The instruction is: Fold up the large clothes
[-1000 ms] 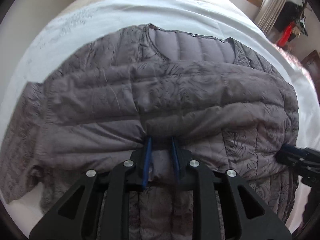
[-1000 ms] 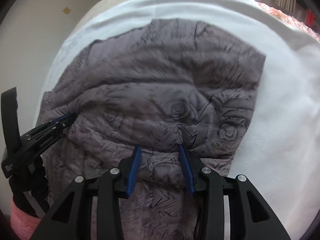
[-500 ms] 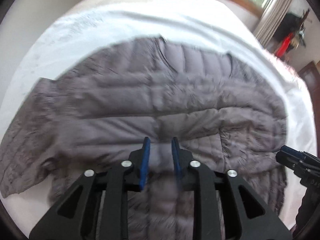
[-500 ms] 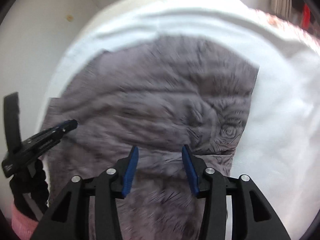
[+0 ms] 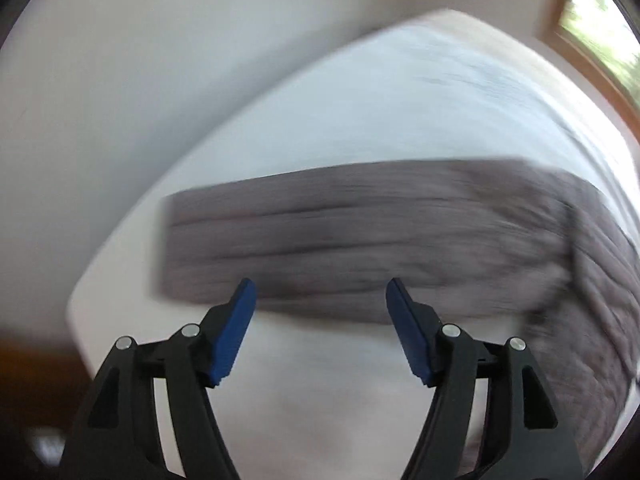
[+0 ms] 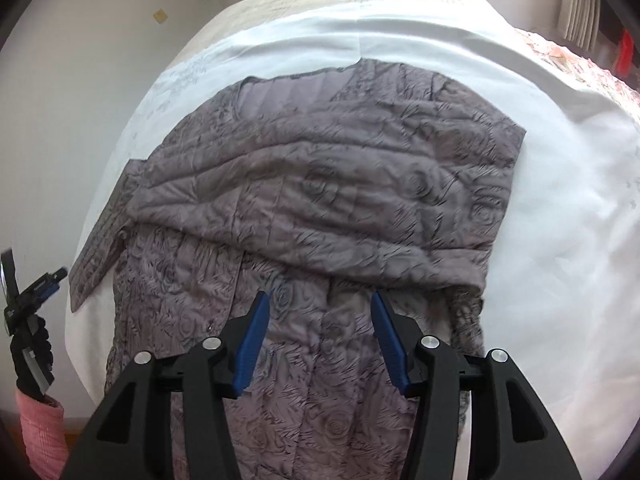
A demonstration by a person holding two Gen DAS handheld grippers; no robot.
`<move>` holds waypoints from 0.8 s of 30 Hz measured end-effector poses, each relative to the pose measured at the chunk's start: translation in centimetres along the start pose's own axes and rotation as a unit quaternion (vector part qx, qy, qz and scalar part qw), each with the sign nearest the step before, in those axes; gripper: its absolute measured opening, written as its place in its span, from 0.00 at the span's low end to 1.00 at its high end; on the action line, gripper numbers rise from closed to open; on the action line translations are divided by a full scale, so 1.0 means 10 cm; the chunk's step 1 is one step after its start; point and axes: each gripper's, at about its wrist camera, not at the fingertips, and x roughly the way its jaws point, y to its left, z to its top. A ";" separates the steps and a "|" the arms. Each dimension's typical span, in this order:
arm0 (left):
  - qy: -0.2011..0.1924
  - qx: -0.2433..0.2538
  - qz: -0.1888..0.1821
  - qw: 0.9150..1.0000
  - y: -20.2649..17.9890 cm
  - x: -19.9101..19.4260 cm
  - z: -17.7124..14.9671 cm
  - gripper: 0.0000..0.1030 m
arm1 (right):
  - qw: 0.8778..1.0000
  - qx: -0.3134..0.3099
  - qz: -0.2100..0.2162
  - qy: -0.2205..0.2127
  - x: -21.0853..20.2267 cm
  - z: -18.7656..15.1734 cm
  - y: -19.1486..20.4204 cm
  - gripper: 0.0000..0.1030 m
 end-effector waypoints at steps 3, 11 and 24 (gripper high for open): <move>0.011 -0.071 0.033 0.997 0.71 0.19 0.03 0.67 | 1.000 -0.002 0.001 0.006 0.04 -0.02 0.04 0.51; 0.034 -0.187 -0.023 0.982 1.42 0.69 0.05 0.68 | 0.999 -0.020 -0.010 0.027 0.17 -0.13 0.16 0.51; 0.037 -0.194 -0.025 0.980 1.27 0.91 0.13 0.18 | 0.999 -0.003 -0.018 0.039 0.25 -0.23 0.05 0.51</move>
